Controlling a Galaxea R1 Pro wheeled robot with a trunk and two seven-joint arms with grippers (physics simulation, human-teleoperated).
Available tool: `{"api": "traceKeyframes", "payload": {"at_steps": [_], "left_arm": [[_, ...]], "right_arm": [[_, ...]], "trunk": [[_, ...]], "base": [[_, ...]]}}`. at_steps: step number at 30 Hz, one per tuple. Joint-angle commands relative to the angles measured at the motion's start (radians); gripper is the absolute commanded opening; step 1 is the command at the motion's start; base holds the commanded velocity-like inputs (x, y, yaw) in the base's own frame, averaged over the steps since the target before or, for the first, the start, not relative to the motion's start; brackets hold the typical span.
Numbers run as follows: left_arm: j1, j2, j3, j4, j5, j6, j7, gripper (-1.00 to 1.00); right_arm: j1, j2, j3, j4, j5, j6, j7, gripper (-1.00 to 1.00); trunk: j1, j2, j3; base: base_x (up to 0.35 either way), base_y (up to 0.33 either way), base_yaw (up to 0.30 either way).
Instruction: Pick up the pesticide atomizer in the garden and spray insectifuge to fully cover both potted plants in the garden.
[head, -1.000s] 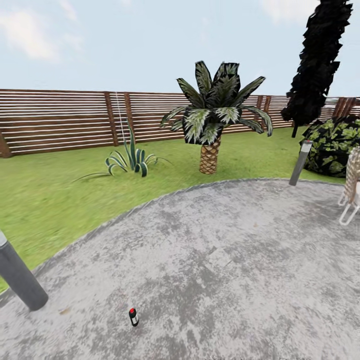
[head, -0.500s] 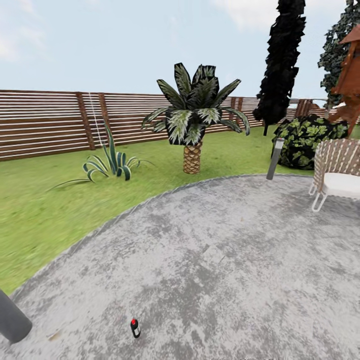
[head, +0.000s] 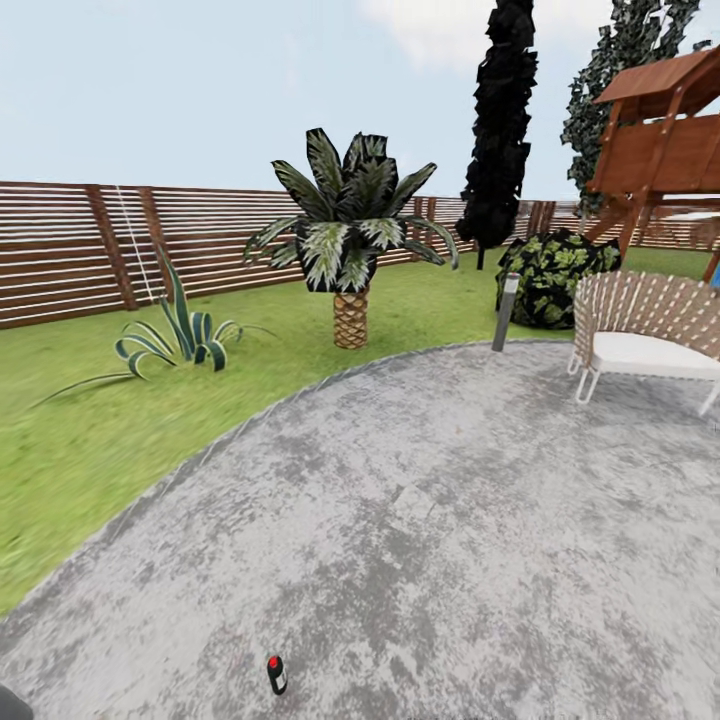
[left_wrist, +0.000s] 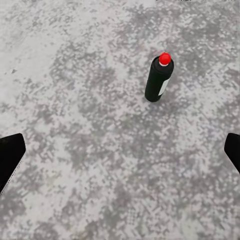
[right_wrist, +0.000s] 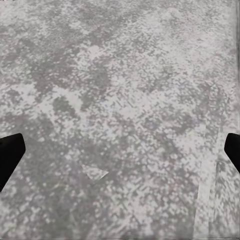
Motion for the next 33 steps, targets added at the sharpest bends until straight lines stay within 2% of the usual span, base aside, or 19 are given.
{"api": "traceKeyframes", "payload": {"at_steps": [1, 5, 13, 22, 27, 33], "left_arm": [[0.0, 0.0, 0.001, 0.001, 0.001, -0.003, 0.0, 1.0], [0.0, 0.0, 0.001, 0.0, 0.001, -0.003, 0.0, 1.0], [0.0, 0.0, 0.001, 0.0, 0.001, -0.003, 0.001, 1.0], [0.0, 0.0, 0.001, -0.001, 0.001, -0.003, 0.001, 1.0], [0.0, 0.0, 0.0, -0.001, -0.002, -0.003, 0.0, 1.0], [0.0, -0.003, -0.007, -0.01, -0.005, -0.004, -0.001, 1.0]], "right_arm": [[-0.001, 0.0, 0.0, 0.001, 0.005, -0.003, 0.0, 1.0], [-0.001, 0.0, 0.0, 0.001, 0.005, -0.003, 0.0, 1.0], [-0.001, 0.0, 0.0, 0.001, 0.005, -0.003, 0.0, 1.0], [-0.001, 0.0, 0.0, 0.001, 0.005, -0.003, 0.0, 1.0], [-0.001, 0.0, 0.0, 0.001, 0.005, -0.003, 0.0, 1.0], [-0.001, 0.0, -0.003, 0.0, 0.004, -0.003, -0.002, 1.0]], "trunk": [[0.0, 0.0, -0.001], [0.0, 0.0, 0.0], [0.0, 0.0, 0.0], [0.0, 0.0, 0.0], [0.0, 0.0, 0.0], [0.0, 0.0, 0.0]], "base": [[0.0, 0.193, -0.282], [0.0, 0.071, -0.172], [0.0, 0.015, -0.017], [0.0, 0.239, 0.0], [0.0, 0.09, -0.004], [0.0, 0.011, -0.193]]}}
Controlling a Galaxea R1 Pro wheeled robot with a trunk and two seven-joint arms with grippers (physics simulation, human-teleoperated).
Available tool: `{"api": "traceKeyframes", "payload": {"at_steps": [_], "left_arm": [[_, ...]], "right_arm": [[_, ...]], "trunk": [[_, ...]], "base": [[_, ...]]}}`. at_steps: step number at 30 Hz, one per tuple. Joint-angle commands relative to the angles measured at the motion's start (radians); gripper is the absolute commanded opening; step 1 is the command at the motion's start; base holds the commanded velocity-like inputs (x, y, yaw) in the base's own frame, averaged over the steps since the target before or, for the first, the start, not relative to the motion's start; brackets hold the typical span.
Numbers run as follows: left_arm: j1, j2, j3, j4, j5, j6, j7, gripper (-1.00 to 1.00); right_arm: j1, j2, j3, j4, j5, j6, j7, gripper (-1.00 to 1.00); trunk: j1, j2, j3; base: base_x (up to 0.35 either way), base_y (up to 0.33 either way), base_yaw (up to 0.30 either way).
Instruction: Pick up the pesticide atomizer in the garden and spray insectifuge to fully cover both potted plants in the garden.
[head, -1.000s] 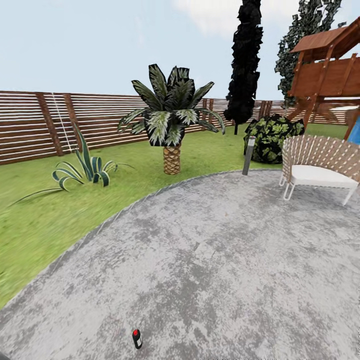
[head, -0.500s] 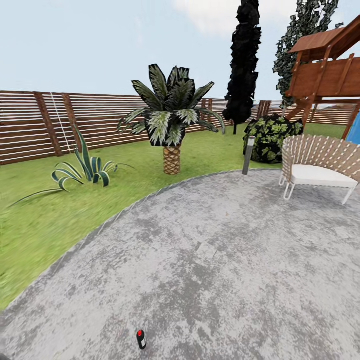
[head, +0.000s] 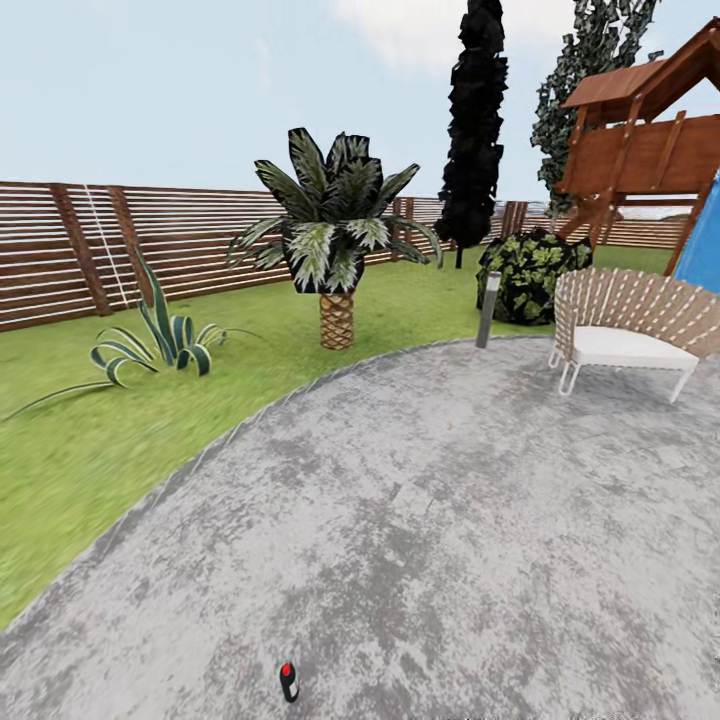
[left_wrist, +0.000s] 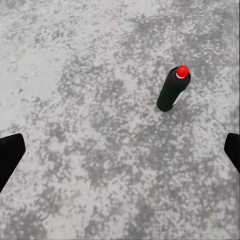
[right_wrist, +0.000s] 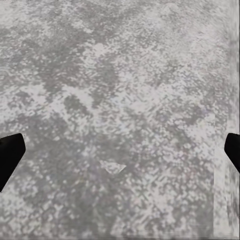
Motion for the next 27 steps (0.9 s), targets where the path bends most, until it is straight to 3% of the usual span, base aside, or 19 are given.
{"api": "traceKeyframes", "payload": {"at_steps": [1, 3, 5, 6, 7, 8, 9, 12, 17, 27], "left_arm": [[-0.004, 0.0, 0.001, -0.002, 0.0, -0.002, 0.0, 1.0], [-0.01, -0.001, 0.001, -0.004, 0.0, -0.001, -0.004, 1.0], [-0.059, -0.007, 0.0, -0.019, -0.005, 0.006, -0.01, 1.0], [-0.15, -0.009, -0.001, -0.021, -0.017, 0.017, -0.011, 1.0], [-0.188, -0.011, -0.002, -0.021, -0.024, 0.023, -0.011, 1.0], [-0.27, -0.015, -0.002, -0.023, -0.049, 0.052, -0.011, 1.0], [-0.295, -0.016, -0.002, -0.025, -0.059, 0.069, -0.011, 1.0], [-0.359, -0.02, 0.0, -0.03, -0.084, 0.127, -0.013, 1.0], [-0.365, -0.023, -0.001, -0.024, -0.092, 0.132, -0.014, 1.0], [-0.361, -0.022, -0.048, -0.011, -0.089, 0.126, -0.013, 1.0]], "right_arm": [[-0.001, 0.0, -0.001, 0.0, 0.004, -0.003, -0.001, 1.0], [-0.001, -0.001, -0.002, -0.004, 0.002, -0.003, -0.001, 1.0], [-0.001, -0.002, -0.003, -0.03, 0.002, -0.004, -0.001, 1.0], [-0.001, -0.005, -0.003, -0.108, 0.003, -0.003, 0.0, 1.0], [-0.001, -0.009, -0.003, -0.162, 0.004, -0.001, 0.0, 1.0], [-0.006, -0.014, -0.003, -0.29, 0.005, 0.017, 0.0, 1.0], [-0.013, -0.015, -0.003, -0.332, 0.006, 0.031, -0.001, 1.0], [-0.073, -0.015, -0.003, -0.447, 0.004, 0.167, -0.002, 1.0], [-0.143, -0.016, -0.003, -0.48, 0.001, 0.295, 0.0, 1.0], [-0.154, -0.011, 0.001, -0.478, 0.002, 0.317, 0.0, 1.0]], "trunk": [[0.0, 0.0, -0.001], [0.0, 0.0, -0.001], [0.0, 0.0, -0.001], [0.0, 0.0, -0.001], [0.0, 0.0, -0.001], [0.0, 0.0, -0.001], [0.0, 0.0, -0.001], [0.0, 0.0, -0.001], [0.0, 0.0, -0.001], [0.0, 0.0, -0.001]], "base": [[0.0, 0.002, -0.226], [0.0, 0.001, -0.13], [0.0, 0.0, -0.045], [0.0, 0.0, -0.01], [0.0, 0.0, -0.006], [0.0, 0.0, -0.002], [0.0, 0.0, -0.001], [0.0, 0.0, 0.0], [0.0, 0.0, 0.0], [0.0, 0.0, -0.057]]}}
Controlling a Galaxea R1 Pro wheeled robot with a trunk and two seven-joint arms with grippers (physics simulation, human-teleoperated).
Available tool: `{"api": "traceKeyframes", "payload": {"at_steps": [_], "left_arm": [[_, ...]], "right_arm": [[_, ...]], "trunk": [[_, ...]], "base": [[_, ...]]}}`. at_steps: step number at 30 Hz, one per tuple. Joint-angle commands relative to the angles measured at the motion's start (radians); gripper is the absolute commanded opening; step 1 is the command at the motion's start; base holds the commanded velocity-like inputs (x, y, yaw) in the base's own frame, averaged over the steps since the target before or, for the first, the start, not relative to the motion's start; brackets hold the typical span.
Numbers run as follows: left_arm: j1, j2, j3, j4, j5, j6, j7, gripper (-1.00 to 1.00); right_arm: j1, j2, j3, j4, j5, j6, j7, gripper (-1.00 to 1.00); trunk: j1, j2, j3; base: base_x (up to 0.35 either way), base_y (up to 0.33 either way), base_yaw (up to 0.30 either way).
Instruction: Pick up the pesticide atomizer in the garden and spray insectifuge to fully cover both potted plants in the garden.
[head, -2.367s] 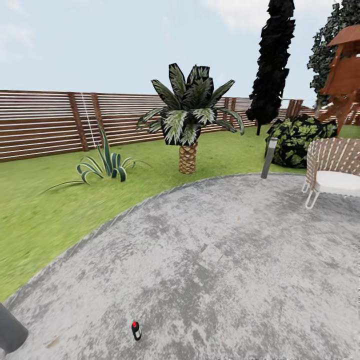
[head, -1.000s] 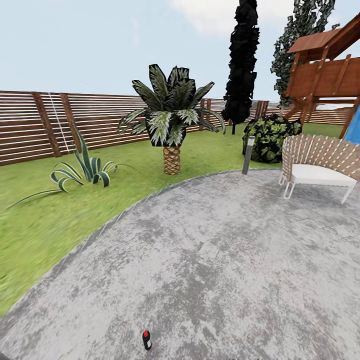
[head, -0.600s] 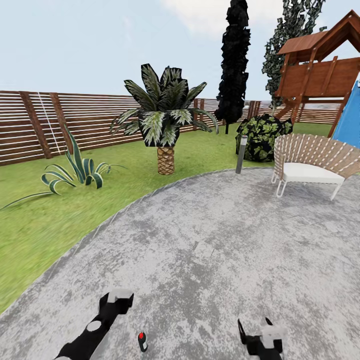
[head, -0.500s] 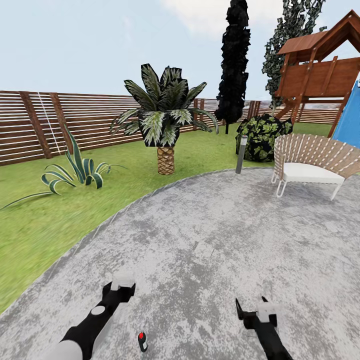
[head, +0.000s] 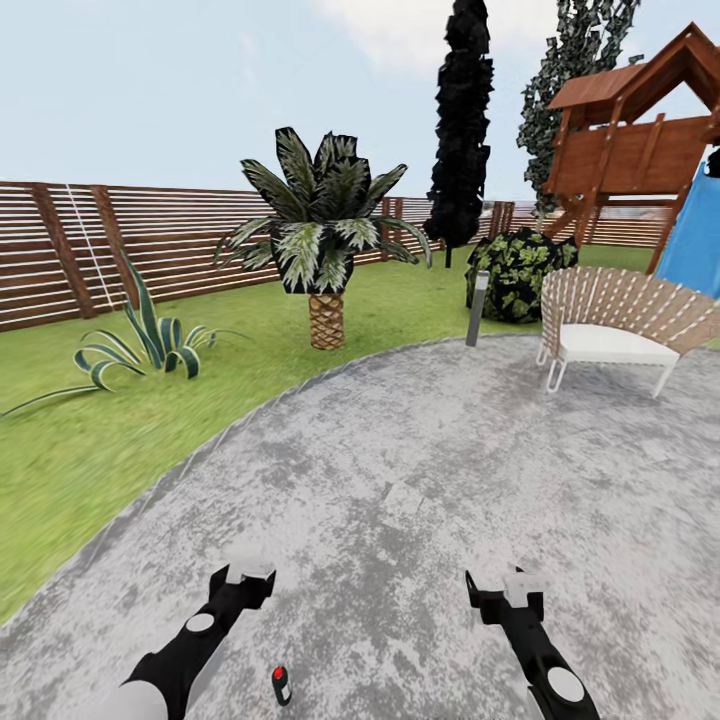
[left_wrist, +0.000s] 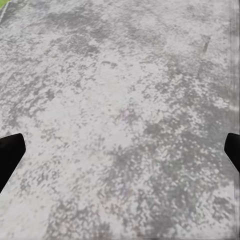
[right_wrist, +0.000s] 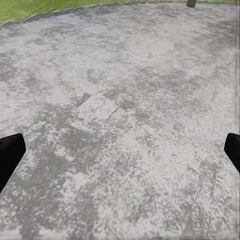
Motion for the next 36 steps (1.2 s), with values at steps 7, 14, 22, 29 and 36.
{"api": "traceKeyframes", "payload": {"at_steps": [7, 14, 22, 29, 36], "left_arm": [[0.0, 0.002, -0.002, 0.007, -0.002, -0.004, 0.001, 1.0], [0.0, 0.002, -0.001, 0.007, 0.0, -0.004, 0.002, 1.0], [0.0, 0.002, 0.0, 0.007, 0.001, -0.004, 0.003, 1.0], [0.001, 0.002, 0.002, 0.007, 0.001, -0.004, 0.003, 1.0], [0.0, 0.002, 0.002, 0.007, 0.001, -0.004, 0.003, 1.0]], "right_arm": [[-0.001, 0.0, -0.001, 0.004, 0.005, -0.002, -0.002, 1.0], [-0.001, 0.002, -0.001, 0.022, 0.005, -0.004, -0.002, 1.0], [-0.001, 0.006, -0.001, 0.027, 0.005, -0.004, -0.003, 1.0], [-0.001, 0.006, -0.002, 0.026, 0.005, -0.004, -0.003, 1.0], [-0.001, 0.006, -0.003, 0.026, 0.005, -0.004, -0.003, 1.0]], "trunk": [[0.0, 0.0, -0.001], [0.027, -0.049, -0.026], [0.057, -0.105, -0.062], [0.084, -0.154, -0.095], [0.111, -0.203, -0.128]], "base": [[0.0, 0.0, -0.284], [0.0, 0.0, -0.268], [0.0, 0.0, -0.089], [0.0, 0.0, -0.004], [0.0, 0.0, 0.0]]}}
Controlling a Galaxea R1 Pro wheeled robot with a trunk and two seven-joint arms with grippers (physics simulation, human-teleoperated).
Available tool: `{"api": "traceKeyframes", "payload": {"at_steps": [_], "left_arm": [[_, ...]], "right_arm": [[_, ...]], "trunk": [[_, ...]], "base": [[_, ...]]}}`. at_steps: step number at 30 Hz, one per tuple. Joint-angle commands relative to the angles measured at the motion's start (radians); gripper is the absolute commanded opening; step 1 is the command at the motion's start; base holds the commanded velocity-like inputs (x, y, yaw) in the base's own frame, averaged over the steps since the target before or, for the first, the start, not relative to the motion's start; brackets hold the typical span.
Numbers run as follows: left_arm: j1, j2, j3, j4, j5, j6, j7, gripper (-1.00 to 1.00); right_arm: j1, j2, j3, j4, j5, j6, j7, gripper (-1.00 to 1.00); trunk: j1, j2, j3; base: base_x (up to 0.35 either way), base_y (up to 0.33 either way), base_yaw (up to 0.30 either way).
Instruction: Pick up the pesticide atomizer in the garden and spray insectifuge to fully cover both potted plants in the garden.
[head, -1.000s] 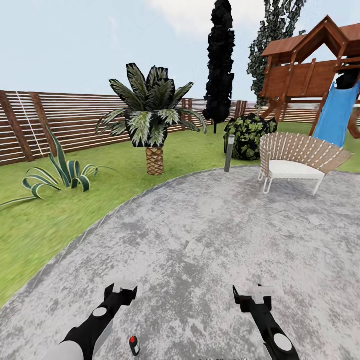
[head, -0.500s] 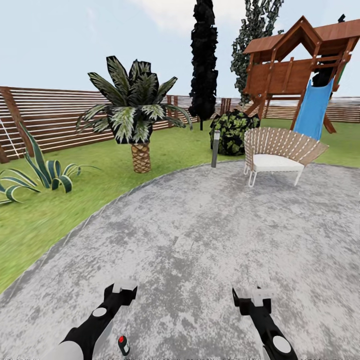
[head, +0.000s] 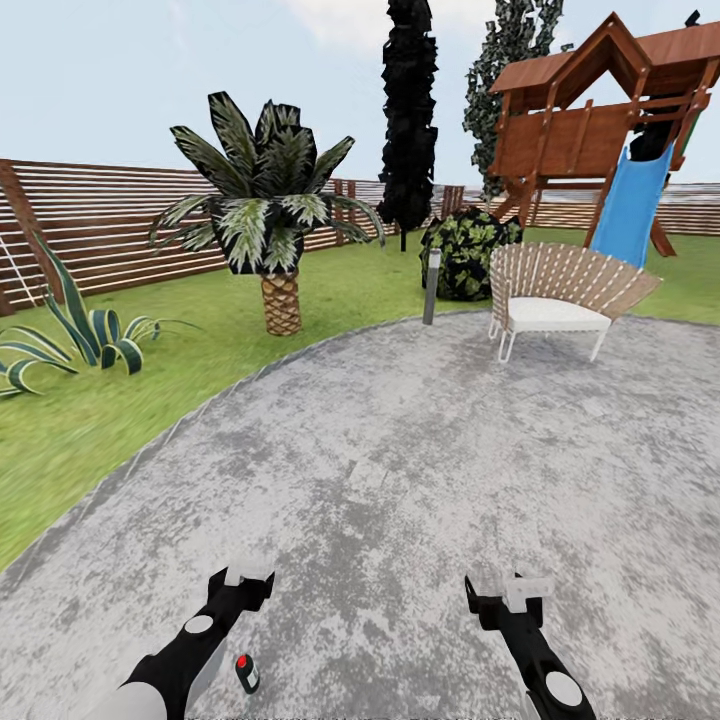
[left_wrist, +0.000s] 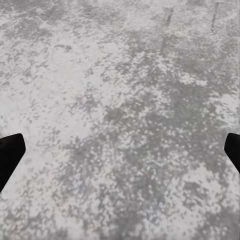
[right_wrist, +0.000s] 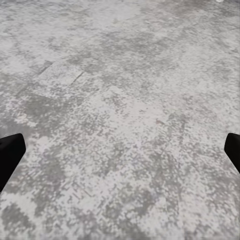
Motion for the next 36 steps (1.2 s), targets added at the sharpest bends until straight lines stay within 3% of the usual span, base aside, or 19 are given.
{"api": "traceKeyframes", "payload": {"at_steps": [1, 16, 24, 36], "left_arm": [[-0.001, 0.001, -0.002, 0.001, -0.007, -0.003, 0.001, 1.0], [-0.001, 0.015, 0.004, 0.001, -0.003, -0.004, 0.001, 1.0], [-0.001, 0.032, 0.024, 0.001, 0.012, -0.006, 0.001, 1.0], [-0.001, 0.036, 0.026, 0.001, 0.013, -0.007, 0.001, 1.0]], "right_arm": [[0.0, 0.0, -0.001, 0.0, 0.005, -0.002, -0.001, 1.0], [0.0, 0.0, 0.001, 0.0, 0.005, -0.003, -0.001, 1.0], [0.0, 0.0, 0.001, 0.0, 0.004, -0.003, 0.0, 1.0], [0.0, -0.001, 0.002, -0.003, 0.007, -0.003, 0.002, 1.0]], "trunk": [[0.004, -0.008, -0.006], [0.061, -0.113, -0.077], [0.092, -0.169, -0.114], [0.138, -0.253, -0.153]], "base": [[0.0, 0.0, 0.0], [0.0, 0.0, 0.0], [0.0, 0.0, 0.0], [0.0, 0.0, 0.0]]}}
